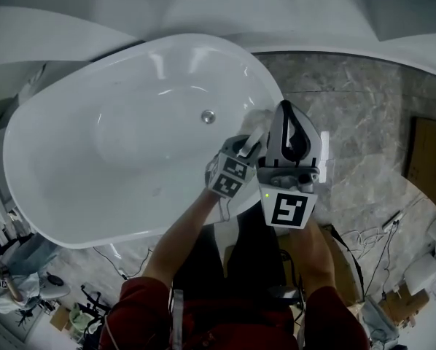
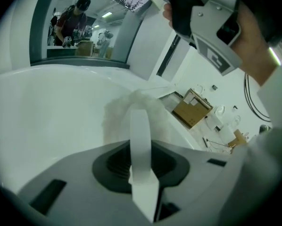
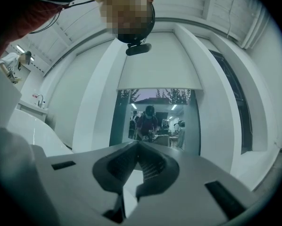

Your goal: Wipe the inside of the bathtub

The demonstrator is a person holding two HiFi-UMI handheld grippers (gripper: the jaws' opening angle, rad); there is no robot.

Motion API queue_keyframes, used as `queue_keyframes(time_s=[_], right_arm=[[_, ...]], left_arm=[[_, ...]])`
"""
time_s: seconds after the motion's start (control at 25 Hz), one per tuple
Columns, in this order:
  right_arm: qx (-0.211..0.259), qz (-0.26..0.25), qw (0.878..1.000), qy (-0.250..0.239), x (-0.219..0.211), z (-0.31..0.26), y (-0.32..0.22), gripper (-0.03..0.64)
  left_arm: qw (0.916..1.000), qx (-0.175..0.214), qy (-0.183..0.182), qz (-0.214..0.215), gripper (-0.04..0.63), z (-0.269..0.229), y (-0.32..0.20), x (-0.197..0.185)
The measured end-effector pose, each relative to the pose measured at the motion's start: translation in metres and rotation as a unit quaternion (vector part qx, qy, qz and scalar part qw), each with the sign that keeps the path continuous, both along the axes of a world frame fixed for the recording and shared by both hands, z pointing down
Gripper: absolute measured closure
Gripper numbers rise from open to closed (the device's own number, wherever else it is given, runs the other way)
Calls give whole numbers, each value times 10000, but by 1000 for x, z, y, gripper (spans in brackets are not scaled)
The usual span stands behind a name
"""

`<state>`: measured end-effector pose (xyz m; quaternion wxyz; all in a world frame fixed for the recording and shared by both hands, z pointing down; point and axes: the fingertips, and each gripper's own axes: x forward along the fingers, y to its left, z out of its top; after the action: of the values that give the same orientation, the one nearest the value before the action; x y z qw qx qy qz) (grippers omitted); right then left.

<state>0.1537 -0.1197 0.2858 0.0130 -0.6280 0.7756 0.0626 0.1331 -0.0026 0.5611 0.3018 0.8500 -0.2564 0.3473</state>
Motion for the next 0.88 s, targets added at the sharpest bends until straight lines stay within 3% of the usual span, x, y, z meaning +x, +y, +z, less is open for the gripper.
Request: queue_keyframes(time_s=[0.4,0.88], right_arm=[[-144,-394,9991,-106,-21,42,-22,604],[-264,-784,9966,23,-65,116,-51,604]], left_arm=[[9984,-221,-236,-454,503,65,-18,-15],[9890,-630,-850,-1034,503,197,-39,-62]])
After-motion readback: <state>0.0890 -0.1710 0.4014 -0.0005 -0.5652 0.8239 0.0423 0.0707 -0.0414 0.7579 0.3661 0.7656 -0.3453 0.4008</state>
